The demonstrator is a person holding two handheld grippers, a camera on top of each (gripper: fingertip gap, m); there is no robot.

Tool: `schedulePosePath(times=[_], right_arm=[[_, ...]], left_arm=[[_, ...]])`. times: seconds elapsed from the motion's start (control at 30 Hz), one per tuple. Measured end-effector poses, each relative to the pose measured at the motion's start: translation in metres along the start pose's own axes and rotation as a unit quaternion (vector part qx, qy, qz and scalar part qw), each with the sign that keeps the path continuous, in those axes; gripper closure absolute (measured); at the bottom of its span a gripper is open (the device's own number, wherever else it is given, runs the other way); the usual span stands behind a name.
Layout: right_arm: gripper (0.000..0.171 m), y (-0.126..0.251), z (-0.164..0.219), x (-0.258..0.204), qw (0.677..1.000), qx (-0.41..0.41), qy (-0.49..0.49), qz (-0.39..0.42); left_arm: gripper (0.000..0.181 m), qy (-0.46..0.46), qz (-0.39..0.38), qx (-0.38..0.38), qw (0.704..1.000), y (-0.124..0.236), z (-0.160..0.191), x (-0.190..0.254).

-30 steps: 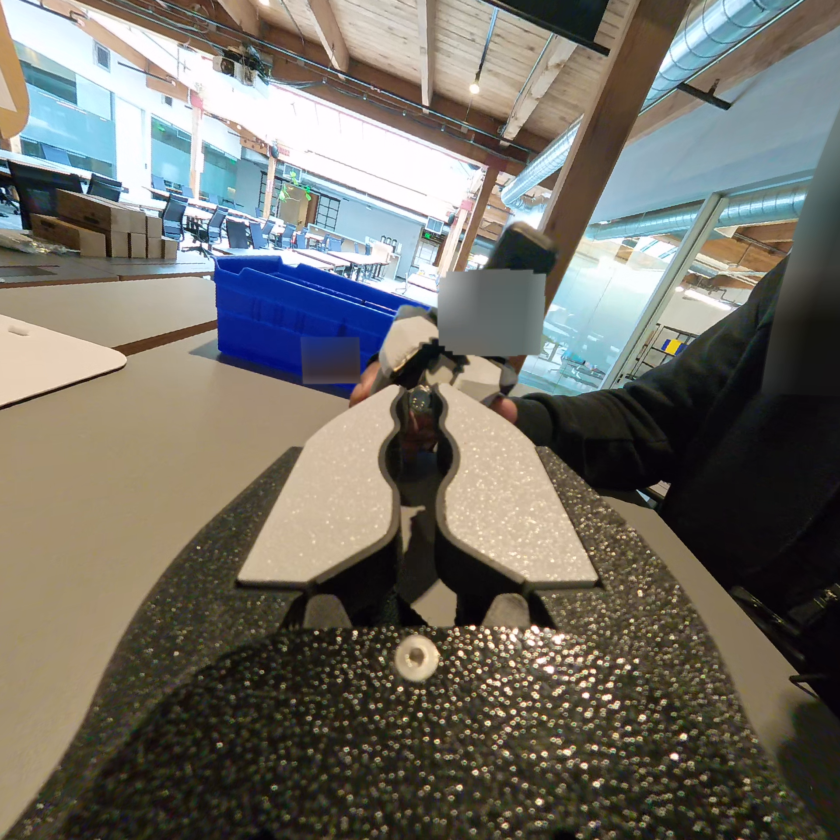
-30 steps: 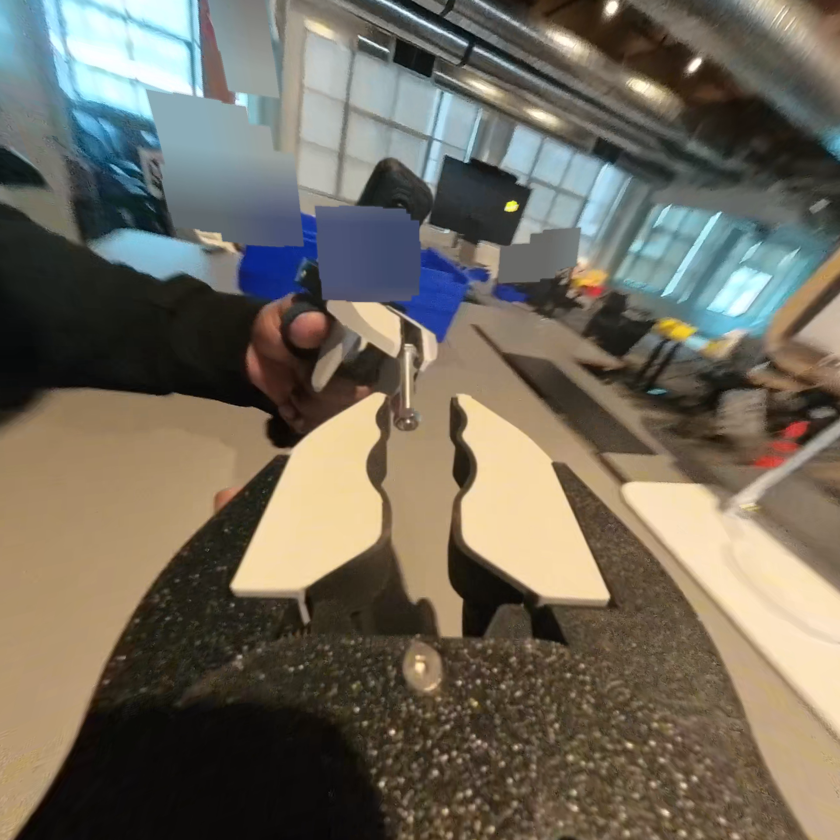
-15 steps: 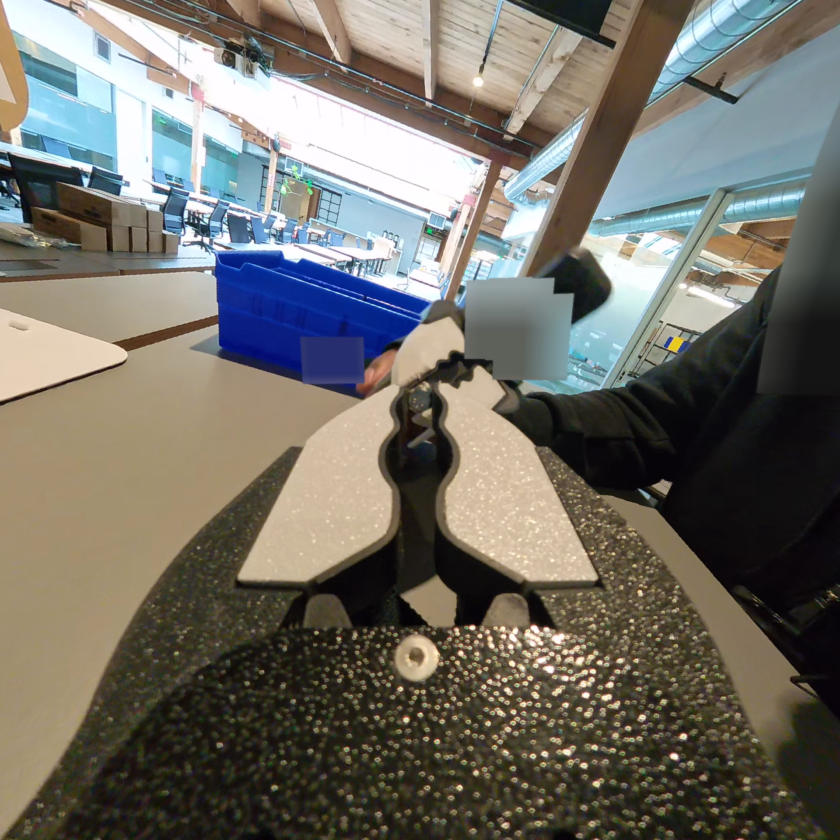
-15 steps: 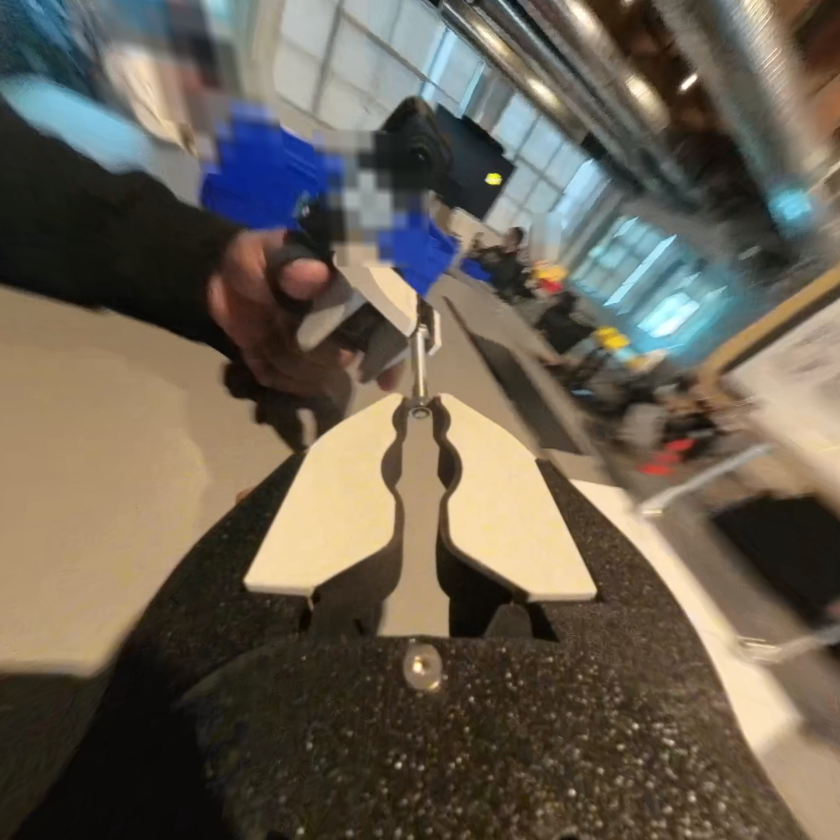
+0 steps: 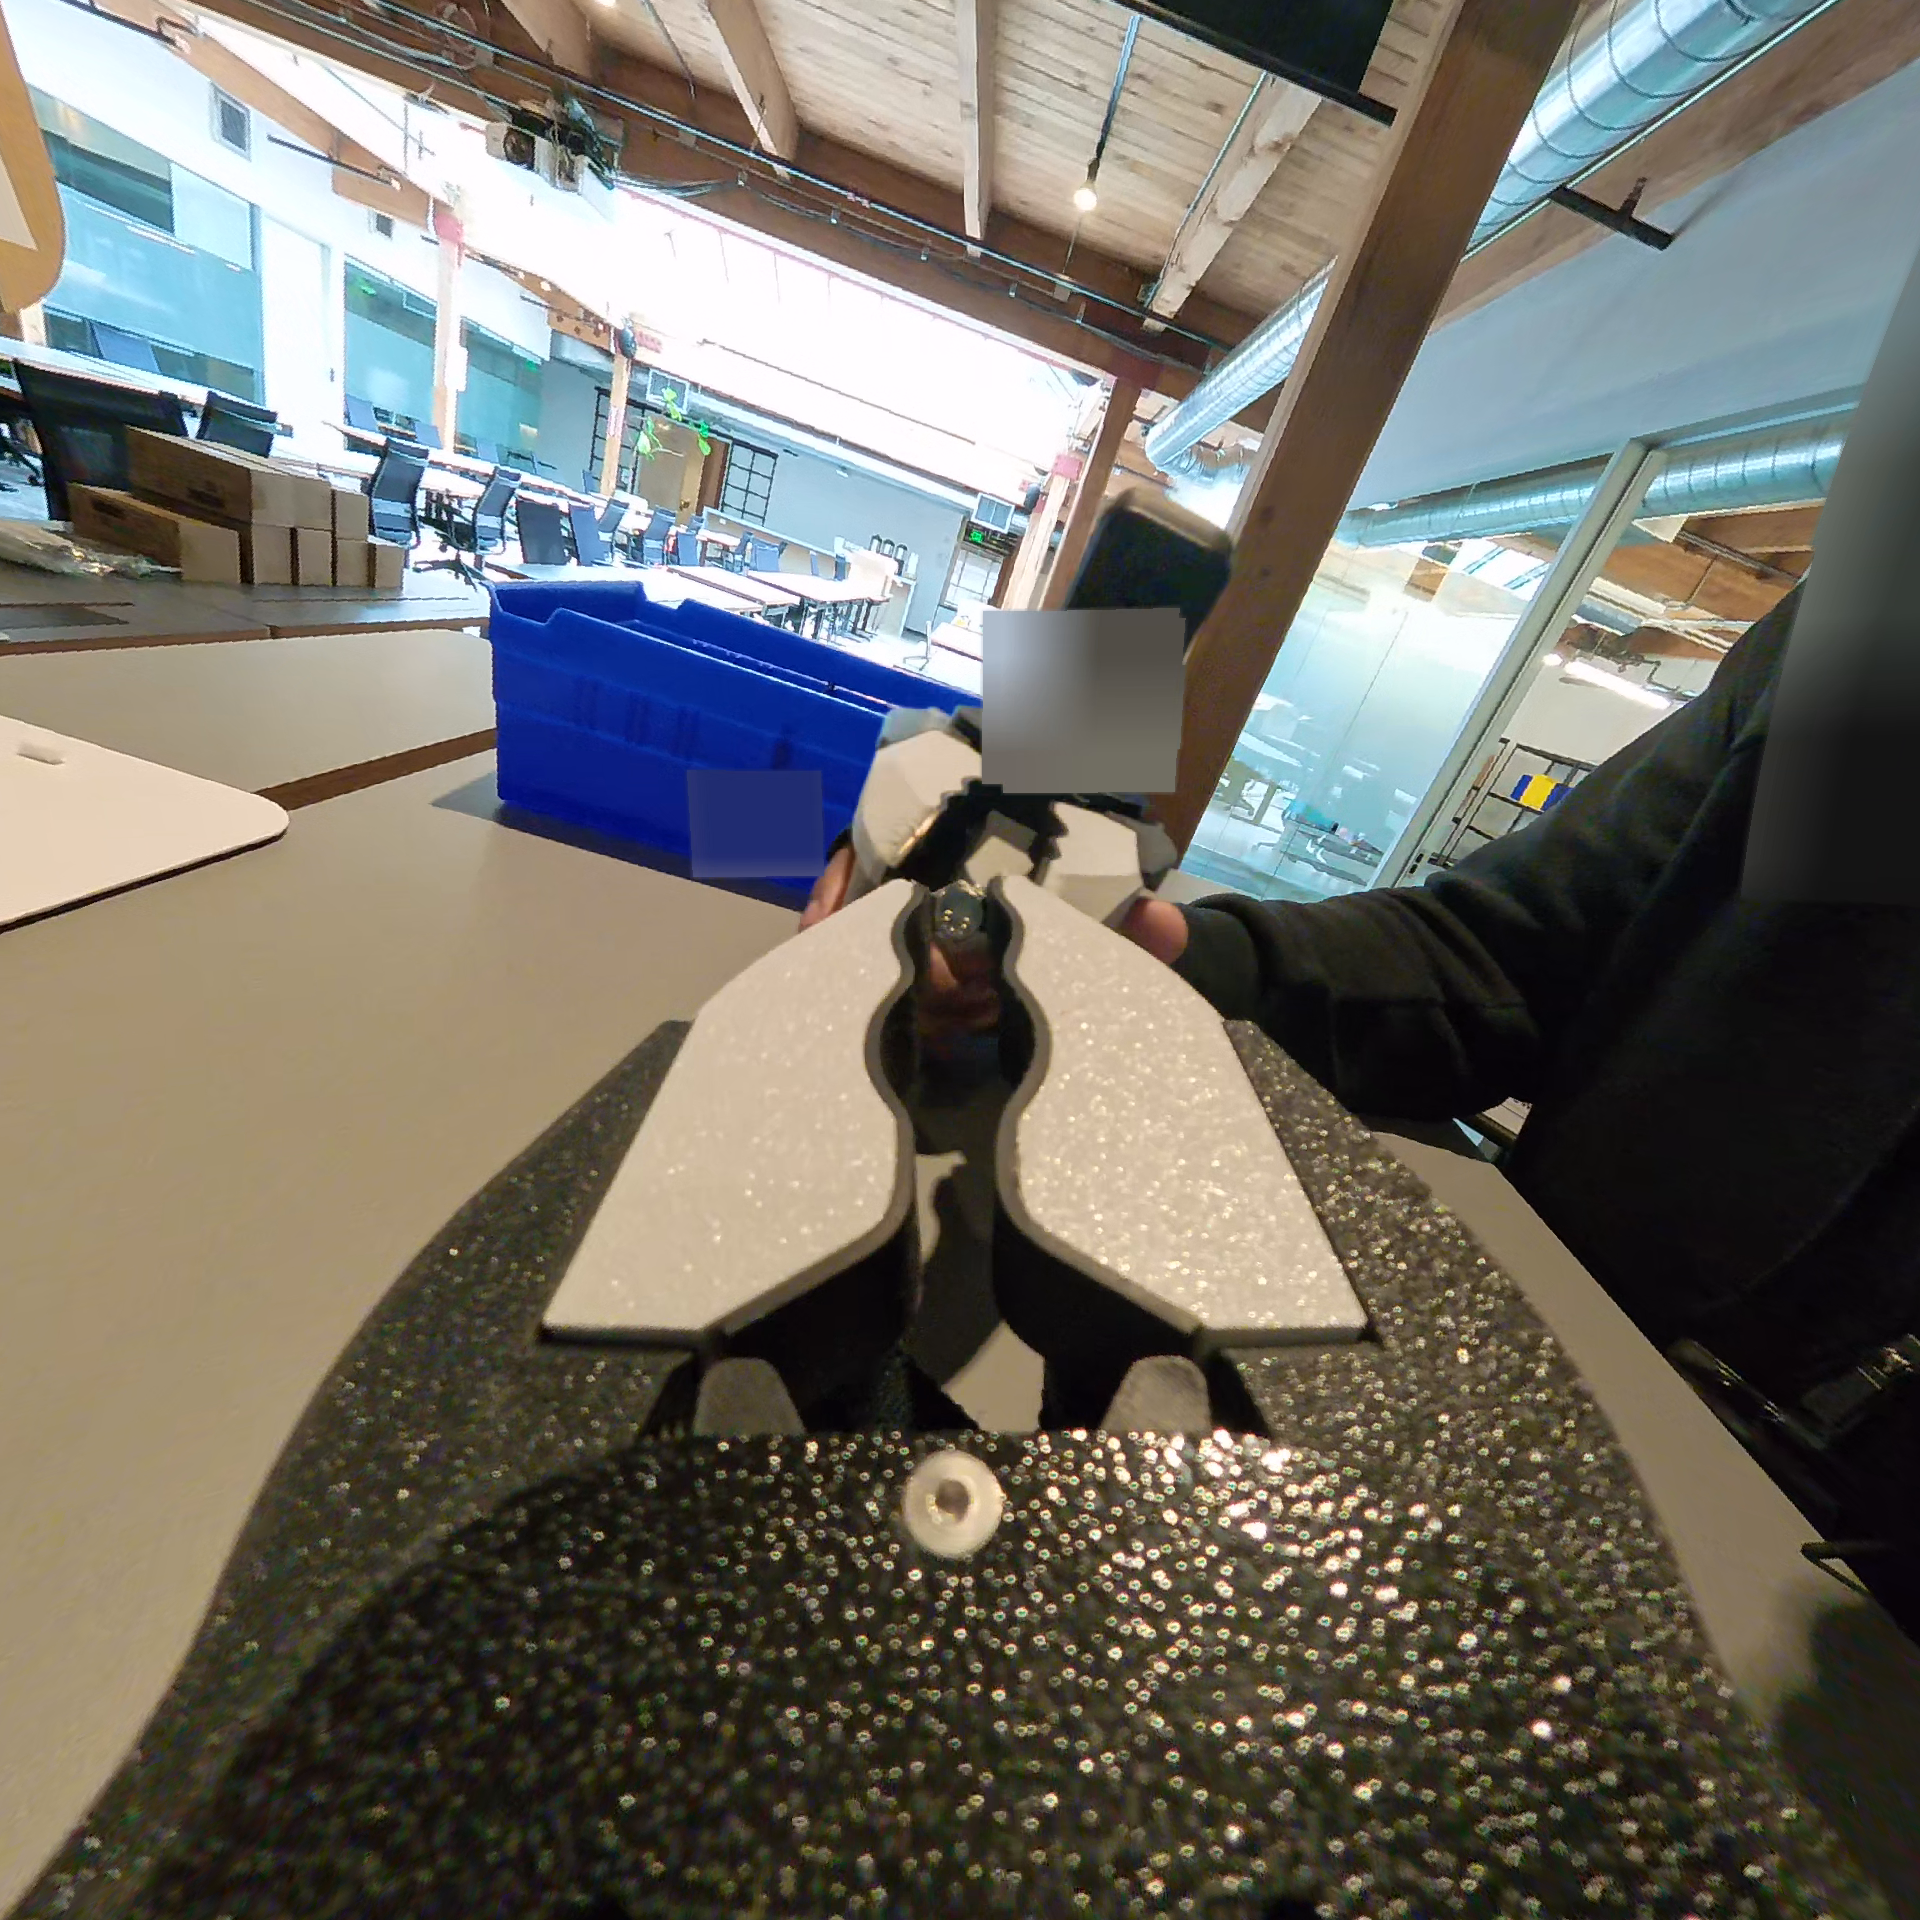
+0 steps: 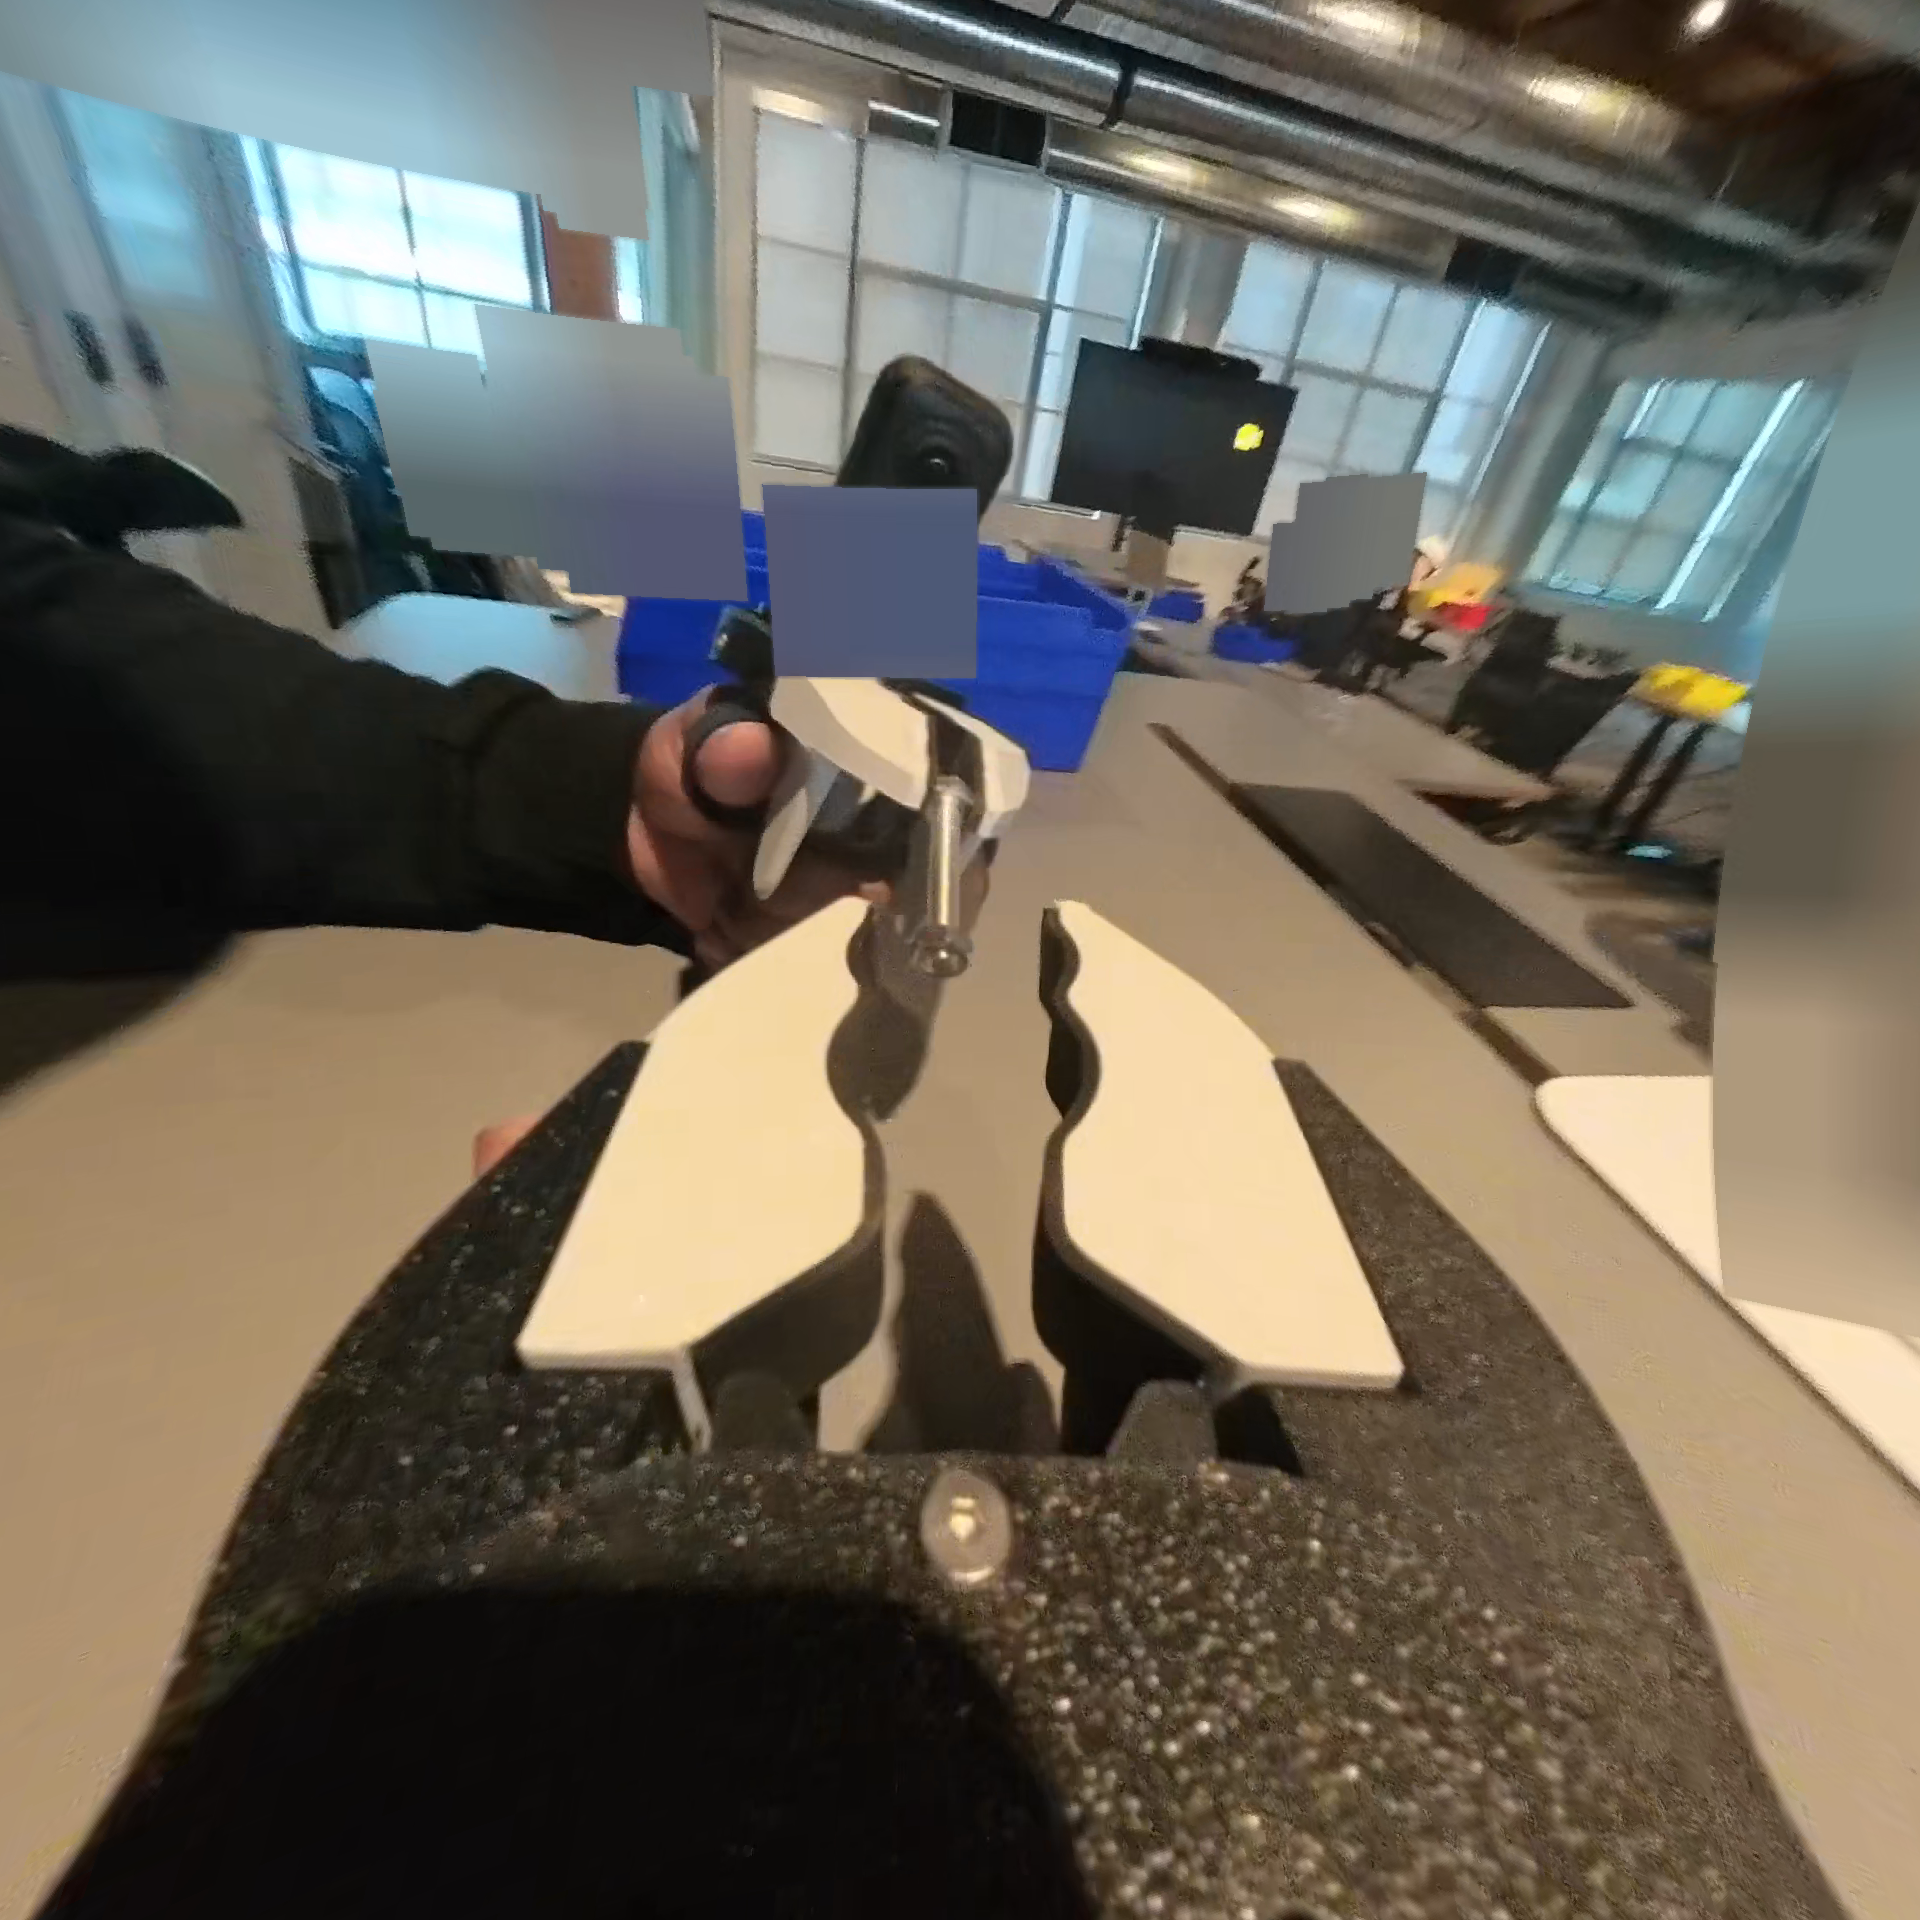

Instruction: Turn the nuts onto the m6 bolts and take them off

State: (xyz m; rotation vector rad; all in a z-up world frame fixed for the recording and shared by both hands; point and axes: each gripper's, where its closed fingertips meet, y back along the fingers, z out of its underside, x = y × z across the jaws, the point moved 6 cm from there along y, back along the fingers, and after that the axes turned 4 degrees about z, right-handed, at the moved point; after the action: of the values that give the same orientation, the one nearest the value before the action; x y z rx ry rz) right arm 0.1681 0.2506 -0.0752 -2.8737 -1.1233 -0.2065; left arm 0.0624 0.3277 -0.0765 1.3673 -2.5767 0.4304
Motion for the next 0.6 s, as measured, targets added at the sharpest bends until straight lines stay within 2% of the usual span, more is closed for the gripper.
schedulePosePath(times=[0.17,0.27,0.33,0.4,0.5,0.57,0.6], right_arm=[[0.154,-0.005,0.007,0.000,0.997,-0.021,-0.065,-0.038],[0.161,-0.005,0.006,-0.002,0.998,-0.017,-0.042,-0.032],[0.161,-0.004,0.004,-0.003,1.000,-0.015,0.018,-0.005],[0.161,-0.004,0.004,-0.006,0.991,-0.021,0.125,0.042],[0.161,-0.006,0.007,-0.011,0.946,-0.053,0.299,0.114],[0.160,-0.007,0.009,-0.015,0.928,-0.064,0.344,0.125],[0.156,-0.008,0.009,-0.016,0.933,-0.062,0.335,0.118]], left_arm=[[0.171,0.000,0.003,0.000,1.000,0.000,0.000,0.000],[0.172,0.001,0.002,0.000,1.000,0.000,0.000,0.000],[0.171,0.000,0.003,-0.001,1.000,0.000,0.000,0.000],[0.172,0.001,0.003,-0.002,1.000,-0.001,0.000,0.000],[0.172,0.003,0.000,-0.002,1.000,0.000,0.000,0.000],[0.171,0.003,0.001,0.000,1.000,0.000,0.000,0.000],[0.172,0.003,0.001,0.001,1.000,0.000,0.000,0.000]])
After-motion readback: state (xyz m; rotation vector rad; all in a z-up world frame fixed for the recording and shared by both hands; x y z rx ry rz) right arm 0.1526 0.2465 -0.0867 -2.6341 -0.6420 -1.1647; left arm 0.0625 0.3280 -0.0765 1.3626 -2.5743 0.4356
